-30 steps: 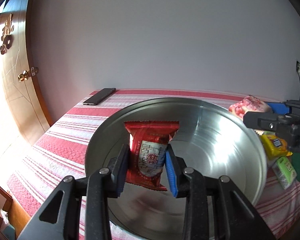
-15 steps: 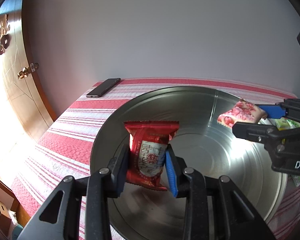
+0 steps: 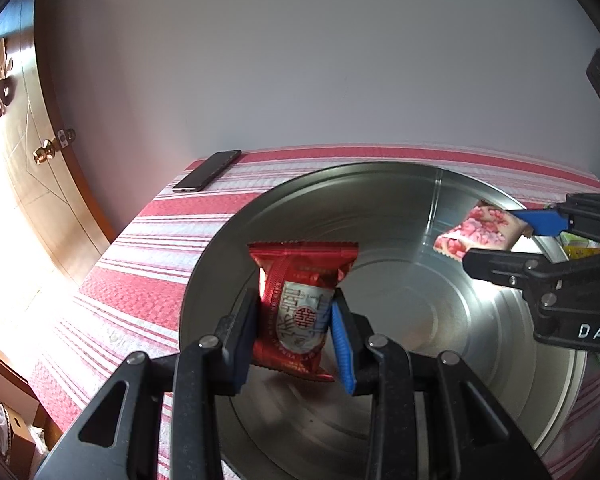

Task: Organize objects
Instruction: 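Carry both packets over the metal basin with both tools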

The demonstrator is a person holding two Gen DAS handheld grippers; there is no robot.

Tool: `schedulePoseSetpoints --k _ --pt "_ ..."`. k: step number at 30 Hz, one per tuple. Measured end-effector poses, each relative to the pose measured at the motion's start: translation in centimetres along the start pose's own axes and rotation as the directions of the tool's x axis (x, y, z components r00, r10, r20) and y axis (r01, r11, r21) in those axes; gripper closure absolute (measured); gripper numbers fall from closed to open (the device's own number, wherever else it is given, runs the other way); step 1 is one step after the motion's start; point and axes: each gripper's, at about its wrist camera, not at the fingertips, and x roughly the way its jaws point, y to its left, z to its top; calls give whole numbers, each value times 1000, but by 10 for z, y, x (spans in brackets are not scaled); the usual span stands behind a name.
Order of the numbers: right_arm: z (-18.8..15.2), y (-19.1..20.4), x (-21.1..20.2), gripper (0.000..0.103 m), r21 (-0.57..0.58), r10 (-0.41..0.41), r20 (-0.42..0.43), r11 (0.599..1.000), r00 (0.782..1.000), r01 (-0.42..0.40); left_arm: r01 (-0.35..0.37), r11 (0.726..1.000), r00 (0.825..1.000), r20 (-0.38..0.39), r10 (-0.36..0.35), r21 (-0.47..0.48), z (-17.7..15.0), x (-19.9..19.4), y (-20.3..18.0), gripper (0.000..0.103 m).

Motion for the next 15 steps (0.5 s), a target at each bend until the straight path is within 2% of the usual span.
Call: schedulePoseSetpoints --k 15 --pt "-3 -1 5 46 -5 -2 -18 1000 1000 2 -4 1000 1000 -12 4 27 -1 2 -2 69"
